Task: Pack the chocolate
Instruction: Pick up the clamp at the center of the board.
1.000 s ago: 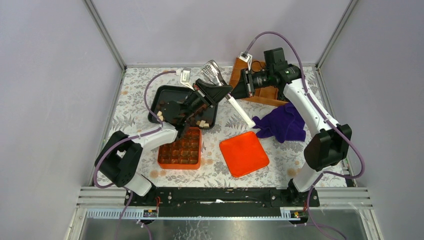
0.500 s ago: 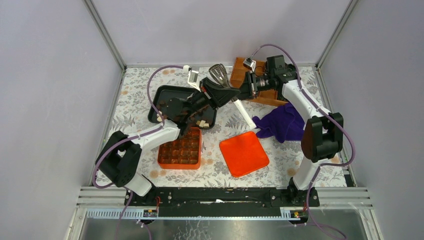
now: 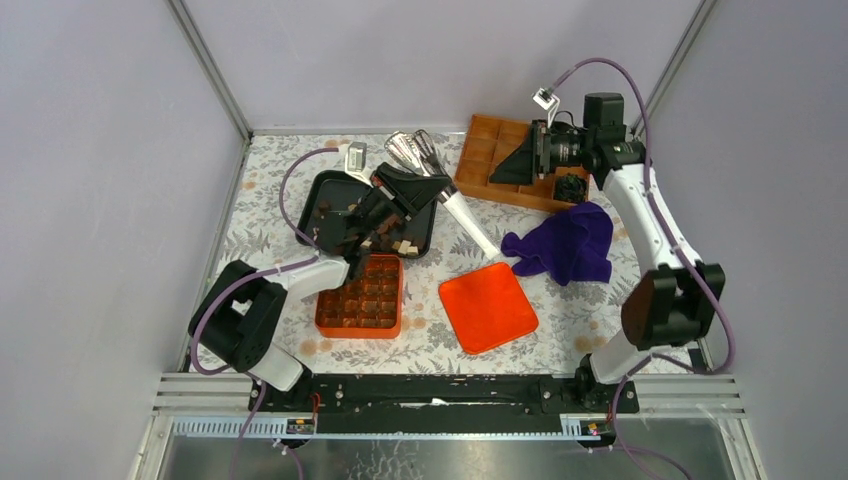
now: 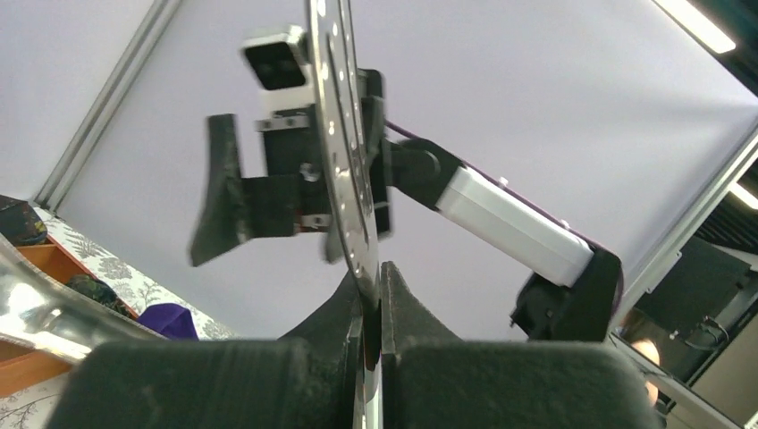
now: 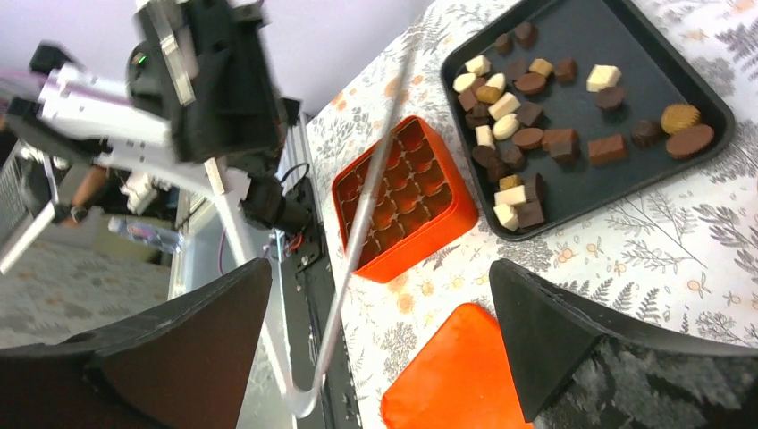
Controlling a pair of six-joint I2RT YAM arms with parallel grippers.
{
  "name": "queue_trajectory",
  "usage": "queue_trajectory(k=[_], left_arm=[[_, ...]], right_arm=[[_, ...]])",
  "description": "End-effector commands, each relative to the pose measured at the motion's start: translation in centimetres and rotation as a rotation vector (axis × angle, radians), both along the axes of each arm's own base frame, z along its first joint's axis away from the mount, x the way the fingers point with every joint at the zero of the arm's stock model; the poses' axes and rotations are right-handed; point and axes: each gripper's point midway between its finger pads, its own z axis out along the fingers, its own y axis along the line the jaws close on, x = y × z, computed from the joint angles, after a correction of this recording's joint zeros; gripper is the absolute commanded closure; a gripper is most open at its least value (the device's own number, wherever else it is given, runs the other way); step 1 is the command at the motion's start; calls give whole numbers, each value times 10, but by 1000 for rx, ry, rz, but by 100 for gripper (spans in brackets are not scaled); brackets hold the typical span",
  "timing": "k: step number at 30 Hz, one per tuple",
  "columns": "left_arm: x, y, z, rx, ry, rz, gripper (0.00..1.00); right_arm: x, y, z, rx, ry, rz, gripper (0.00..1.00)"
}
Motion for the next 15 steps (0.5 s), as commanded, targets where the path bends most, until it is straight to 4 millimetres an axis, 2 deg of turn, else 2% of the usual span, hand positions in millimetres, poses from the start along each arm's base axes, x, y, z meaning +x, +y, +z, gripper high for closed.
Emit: queue_trajectory(k=[1,5,7,11,15], left_arm=[[-3,17,25,-107,-60,52,100],[1,17,30,-114,-70,68,100],[2,18,33,-119,-79,84,100],[-1,24,42,-132,-108,118,100],[-5,25,48,-144,-123,131,100]], right_arm=[[-43,13,33,50,-178,107,0],[-66,36,12,-31,-175,154,0],[-72,46,2,-82,-184,155,0],[-68,54,-12,-156,-173,108,0],[-65,59,-14,-171,-163,99,0]])
